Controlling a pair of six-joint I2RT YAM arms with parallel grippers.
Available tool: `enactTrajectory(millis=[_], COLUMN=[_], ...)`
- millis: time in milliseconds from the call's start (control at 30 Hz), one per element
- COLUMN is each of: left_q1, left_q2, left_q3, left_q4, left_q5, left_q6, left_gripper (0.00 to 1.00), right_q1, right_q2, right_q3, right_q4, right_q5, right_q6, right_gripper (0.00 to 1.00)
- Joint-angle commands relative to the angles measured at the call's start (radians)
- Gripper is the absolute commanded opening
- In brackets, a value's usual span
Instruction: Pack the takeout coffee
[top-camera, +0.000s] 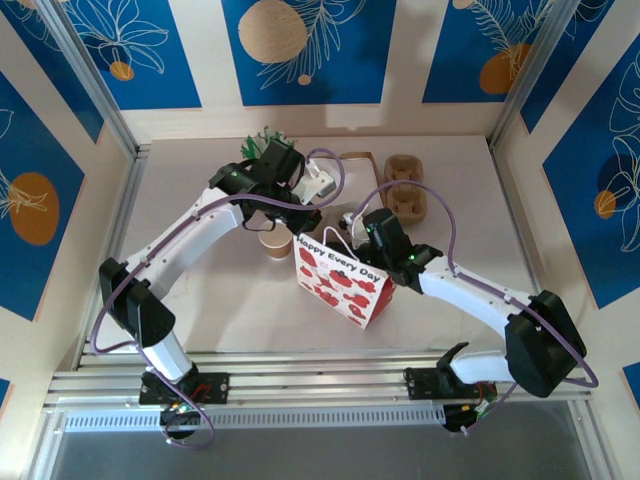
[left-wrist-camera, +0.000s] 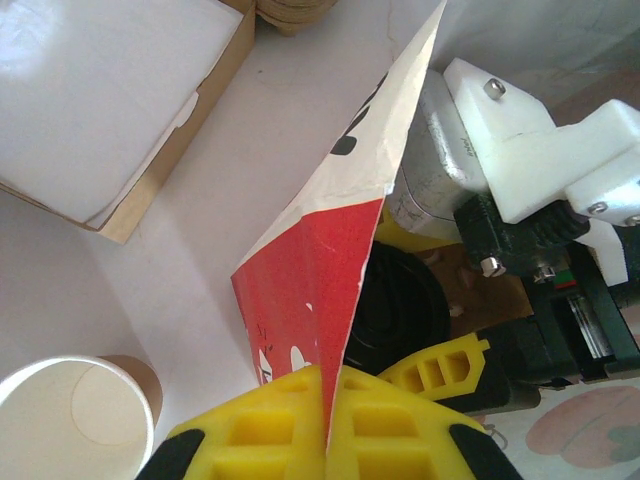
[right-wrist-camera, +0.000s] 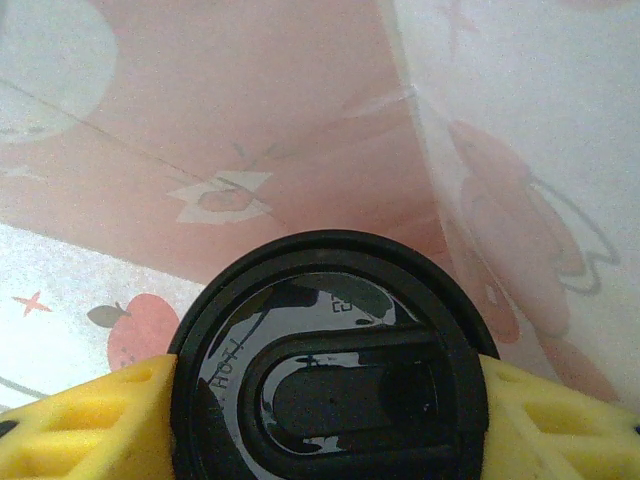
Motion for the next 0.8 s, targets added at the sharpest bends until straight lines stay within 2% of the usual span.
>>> enactTrajectory(millis=[0,400,767], left_q1=[0.007,0.007,0.008], left_q2=[-0.056,-0.054,-0.058], left_q3=[0.001,-0.004,-0.007], left_q4=[0.007,0.009,0.012], left_q5=[0.012,0.014,0.010], left_q6=[-0.001,-0.001,-0.001], left_gripper=[0.03,0.03,0.03], right_q1=[-0.006,0.048,0.054], right_q2=[0.030,0.021,0.008], right_q3=[-0.043,0.022,0.045], right_q4=[-0.045,-0.122,-0.157], right_q5=[0.013,0.050,0.065], right_q6=[0.027,0.012,0.007], right_gripper=[0.40,0.44,0.56])
